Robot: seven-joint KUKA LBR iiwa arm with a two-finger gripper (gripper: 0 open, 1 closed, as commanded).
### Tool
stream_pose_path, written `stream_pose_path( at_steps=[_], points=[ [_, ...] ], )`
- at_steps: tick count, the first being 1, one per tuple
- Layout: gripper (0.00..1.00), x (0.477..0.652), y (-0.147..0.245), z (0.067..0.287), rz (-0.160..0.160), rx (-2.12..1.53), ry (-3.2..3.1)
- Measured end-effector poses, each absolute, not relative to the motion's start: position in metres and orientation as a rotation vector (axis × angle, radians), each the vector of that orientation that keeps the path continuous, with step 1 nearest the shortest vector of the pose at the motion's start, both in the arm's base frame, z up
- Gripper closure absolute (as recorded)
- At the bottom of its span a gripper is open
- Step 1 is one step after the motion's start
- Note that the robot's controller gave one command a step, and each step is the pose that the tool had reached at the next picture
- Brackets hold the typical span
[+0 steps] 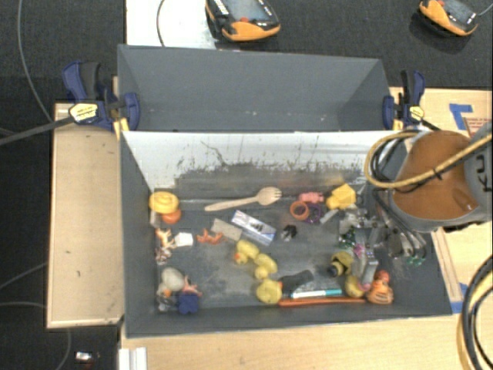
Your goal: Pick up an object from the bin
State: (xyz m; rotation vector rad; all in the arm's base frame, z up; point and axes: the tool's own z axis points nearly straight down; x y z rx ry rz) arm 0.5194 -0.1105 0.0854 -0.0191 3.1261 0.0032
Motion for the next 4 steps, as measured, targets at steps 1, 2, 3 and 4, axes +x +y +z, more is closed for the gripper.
stream_pose_path(
  at_steps=[1, 2, 3, 4],
  points=[
    [0.0, 0.499, -0.124, 0.079, 0.006, -0.082, 3.092],
    [0.0, 0.501, -0.135, 0.077, 0.013, -0.309, 3.072],
    [0.0, 0.499, -0.144, 0.086, 0.011, -0.068, 3.088],
    [0.0, 0.499, -0.15, 0.095, 0.015, 0.253, 3.076]
  ],
)
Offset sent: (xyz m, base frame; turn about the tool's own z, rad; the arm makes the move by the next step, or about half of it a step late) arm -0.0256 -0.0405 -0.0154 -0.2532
